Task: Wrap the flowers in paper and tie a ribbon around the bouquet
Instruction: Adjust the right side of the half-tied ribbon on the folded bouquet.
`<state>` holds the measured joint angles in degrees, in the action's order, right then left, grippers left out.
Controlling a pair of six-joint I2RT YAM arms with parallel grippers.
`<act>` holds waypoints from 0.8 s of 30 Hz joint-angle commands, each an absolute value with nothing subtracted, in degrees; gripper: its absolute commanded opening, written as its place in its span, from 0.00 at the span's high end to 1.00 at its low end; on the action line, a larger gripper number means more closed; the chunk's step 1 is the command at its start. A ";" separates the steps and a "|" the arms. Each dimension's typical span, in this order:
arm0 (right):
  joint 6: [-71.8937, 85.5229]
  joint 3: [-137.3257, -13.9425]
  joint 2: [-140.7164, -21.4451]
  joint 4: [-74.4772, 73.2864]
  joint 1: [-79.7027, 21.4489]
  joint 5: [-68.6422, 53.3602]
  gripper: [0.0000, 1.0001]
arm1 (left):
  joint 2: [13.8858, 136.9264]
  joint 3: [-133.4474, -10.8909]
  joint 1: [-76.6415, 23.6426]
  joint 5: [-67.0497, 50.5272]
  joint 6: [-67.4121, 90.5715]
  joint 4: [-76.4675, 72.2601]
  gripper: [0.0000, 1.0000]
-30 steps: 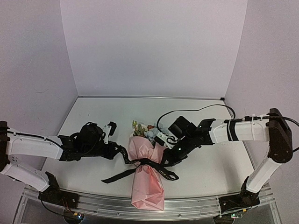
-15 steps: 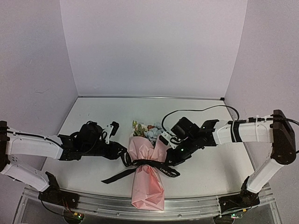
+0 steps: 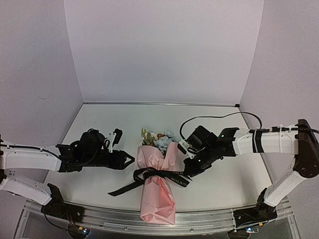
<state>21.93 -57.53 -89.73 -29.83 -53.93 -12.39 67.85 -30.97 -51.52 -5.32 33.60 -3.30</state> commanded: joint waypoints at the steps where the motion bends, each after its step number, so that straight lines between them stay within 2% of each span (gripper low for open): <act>1: 21.93 -57.83 -86.86 -35.01 -54.19 -6.44 1.00 | 65.70 -28.94 -53.87 -7.43 36.29 -0.51 0.48; 15: 20.65 -53.71 -82.69 -40.61 -54.23 2.47 1.00 | 76.45 -31.09 -56.25 -9.01 35.14 -3.08 0.52; 24: 21.21 -51.34 -81.52 -40.70 -54.15 2.85 1.00 | 82.50 -34.64 -56.21 -10.16 33.86 -6.88 0.53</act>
<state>21.08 -51.92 -83.32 -39.69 -54.04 0.87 81.06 -31.07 -56.01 -9.26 35.50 -2.63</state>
